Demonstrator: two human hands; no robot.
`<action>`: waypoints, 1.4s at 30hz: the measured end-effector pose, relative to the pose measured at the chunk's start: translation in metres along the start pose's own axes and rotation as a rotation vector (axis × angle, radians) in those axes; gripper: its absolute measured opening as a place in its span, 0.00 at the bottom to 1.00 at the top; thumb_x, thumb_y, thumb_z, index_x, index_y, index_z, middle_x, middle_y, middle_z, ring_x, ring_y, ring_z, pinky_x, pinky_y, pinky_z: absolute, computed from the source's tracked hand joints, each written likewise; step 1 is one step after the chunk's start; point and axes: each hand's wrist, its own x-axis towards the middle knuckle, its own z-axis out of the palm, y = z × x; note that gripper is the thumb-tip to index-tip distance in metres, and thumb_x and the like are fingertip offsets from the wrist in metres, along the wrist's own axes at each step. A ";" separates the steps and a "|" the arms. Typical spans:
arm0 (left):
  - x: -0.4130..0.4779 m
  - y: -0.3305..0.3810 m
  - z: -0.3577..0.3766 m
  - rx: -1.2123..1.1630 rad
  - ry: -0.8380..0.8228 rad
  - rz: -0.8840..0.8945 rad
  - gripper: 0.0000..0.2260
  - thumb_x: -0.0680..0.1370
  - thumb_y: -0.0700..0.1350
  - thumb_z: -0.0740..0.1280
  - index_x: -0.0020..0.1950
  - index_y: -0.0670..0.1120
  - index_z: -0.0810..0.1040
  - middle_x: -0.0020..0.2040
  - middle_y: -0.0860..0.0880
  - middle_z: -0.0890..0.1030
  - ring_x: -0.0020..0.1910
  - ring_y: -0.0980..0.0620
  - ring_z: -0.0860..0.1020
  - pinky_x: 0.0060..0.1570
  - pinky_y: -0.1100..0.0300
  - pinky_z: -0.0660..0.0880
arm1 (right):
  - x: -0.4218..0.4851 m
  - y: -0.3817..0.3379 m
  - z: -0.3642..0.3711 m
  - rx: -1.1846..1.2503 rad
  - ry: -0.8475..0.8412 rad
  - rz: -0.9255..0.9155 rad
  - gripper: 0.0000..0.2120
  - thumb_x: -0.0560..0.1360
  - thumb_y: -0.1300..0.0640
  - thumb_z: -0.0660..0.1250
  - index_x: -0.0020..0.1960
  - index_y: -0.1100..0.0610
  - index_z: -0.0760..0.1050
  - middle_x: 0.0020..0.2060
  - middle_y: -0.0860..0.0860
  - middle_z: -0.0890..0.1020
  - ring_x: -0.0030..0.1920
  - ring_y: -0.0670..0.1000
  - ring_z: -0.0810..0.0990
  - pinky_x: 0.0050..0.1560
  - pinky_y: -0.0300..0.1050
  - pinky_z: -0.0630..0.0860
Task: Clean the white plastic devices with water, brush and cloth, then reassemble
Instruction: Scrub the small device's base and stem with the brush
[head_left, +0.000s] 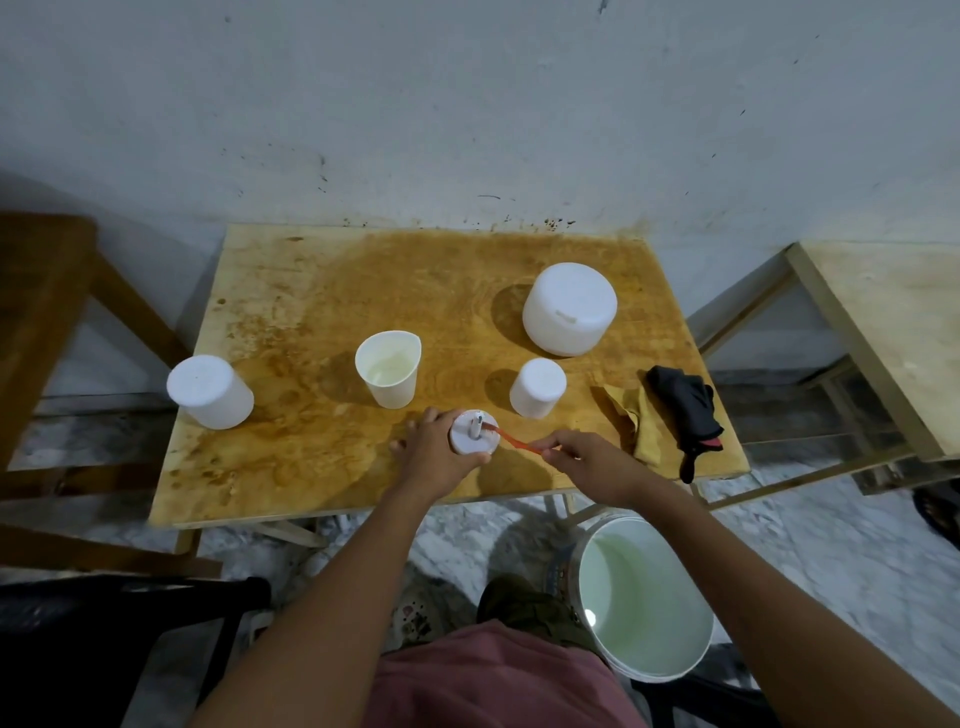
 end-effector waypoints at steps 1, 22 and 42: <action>0.000 0.000 0.000 -0.001 -0.002 0.000 0.32 0.70 0.62 0.73 0.72 0.57 0.69 0.69 0.53 0.68 0.69 0.46 0.63 0.65 0.45 0.58 | -0.003 -0.001 0.002 0.072 0.016 -0.002 0.09 0.83 0.54 0.59 0.57 0.47 0.77 0.45 0.46 0.79 0.47 0.50 0.76 0.50 0.43 0.73; 0.009 -0.003 -0.003 0.092 -0.084 0.024 0.36 0.70 0.65 0.71 0.76 0.57 0.65 0.68 0.52 0.66 0.69 0.45 0.63 0.64 0.45 0.58 | -0.005 -0.010 -0.019 0.206 0.253 -0.042 0.07 0.77 0.54 0.69 0.46 0.44 0.85 0.25 0.48 0.71 0.27 0.45 0.63 0.31 0.40 0.62; 0.011 -0.001 -0.008 0.093 -0.118 0.022 0.35 0.70 0.63 0.73 0.75 0.57 0.66 0.71 0.50 0.65 0.72 0.43 0.61 0.67 0.44 0.56 | -0.004 -0.016 -0.022 0.095 0.279 -0.065 0.11 0.76 0.52 0.70 0.42 0.35 0.81 0.27 0.49 0.74 0.30 0.47 0.67 0.33 0.44 0.65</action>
